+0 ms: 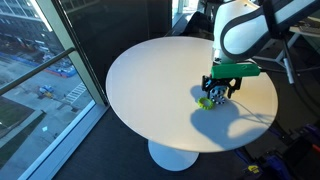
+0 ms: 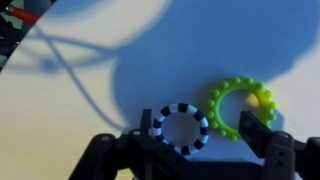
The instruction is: Put the black and white ring on the table
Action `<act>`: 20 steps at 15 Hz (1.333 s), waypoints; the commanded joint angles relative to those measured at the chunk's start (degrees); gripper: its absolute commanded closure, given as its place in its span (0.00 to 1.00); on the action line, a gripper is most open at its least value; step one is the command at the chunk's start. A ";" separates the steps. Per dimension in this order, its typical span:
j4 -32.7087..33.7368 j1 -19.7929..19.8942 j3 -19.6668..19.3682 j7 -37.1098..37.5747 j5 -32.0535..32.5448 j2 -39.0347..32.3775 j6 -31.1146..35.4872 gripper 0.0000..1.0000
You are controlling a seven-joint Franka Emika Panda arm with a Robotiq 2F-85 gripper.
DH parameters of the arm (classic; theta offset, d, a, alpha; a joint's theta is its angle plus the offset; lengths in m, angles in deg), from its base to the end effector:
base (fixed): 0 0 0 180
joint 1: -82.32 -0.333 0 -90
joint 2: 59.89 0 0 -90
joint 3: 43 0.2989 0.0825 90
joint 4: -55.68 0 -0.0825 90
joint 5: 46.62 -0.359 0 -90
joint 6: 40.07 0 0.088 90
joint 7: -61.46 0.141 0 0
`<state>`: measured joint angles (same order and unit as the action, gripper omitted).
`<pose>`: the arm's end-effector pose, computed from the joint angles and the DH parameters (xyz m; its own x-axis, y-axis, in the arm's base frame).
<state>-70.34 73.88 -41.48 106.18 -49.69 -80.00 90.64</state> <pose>0.4882 0.0891 0.1740 0.7678 -0.6028 -0.2169 -0.5813 -0.7979 0.1599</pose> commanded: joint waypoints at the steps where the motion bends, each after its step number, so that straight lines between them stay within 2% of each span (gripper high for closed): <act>1: 1.10 -0.63 -0.81 0.86 0.42 0.06 -1.25 0.00; 4: 1.33 -0.48 -0.92 0.33 0.55 0.89 -3.20 0.00; 8: 2.66 -0.16 -1.37 -0.17 1.76 2.89 -9.00 0.00; 20: 7.53 2.73 -1.83 -2.83 4.87 13.99 -22.50 0.00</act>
<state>-64.40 75.47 -43.58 105.52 -45.66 -68.93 72.20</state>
